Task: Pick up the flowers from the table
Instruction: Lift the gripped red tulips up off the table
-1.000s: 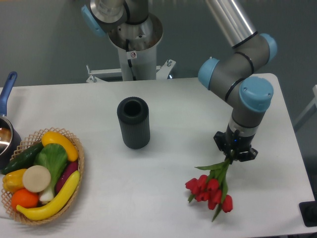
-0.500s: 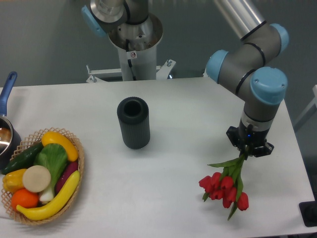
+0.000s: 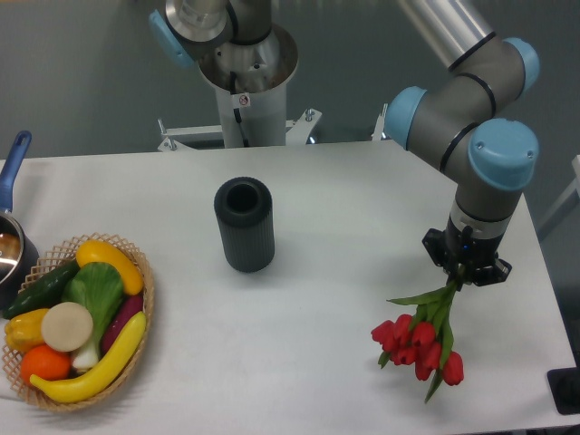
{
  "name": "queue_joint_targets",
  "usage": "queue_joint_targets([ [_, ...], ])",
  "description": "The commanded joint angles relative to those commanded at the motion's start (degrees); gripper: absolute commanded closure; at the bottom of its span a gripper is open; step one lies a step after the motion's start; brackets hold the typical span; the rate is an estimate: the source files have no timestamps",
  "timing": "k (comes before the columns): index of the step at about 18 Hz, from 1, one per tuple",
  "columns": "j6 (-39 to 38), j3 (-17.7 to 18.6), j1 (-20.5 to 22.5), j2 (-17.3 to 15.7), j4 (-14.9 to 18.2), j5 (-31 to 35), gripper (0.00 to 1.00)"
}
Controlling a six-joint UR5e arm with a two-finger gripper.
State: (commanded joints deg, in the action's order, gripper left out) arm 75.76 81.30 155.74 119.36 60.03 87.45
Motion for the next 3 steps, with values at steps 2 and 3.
queue_joint_targets([
  [2,0.0,0.0,0.0,0.0,0.0,0.0,0.98],
  [3,0.0,0.0,0.0,-0.09,0.0,0.0,0.98],
])
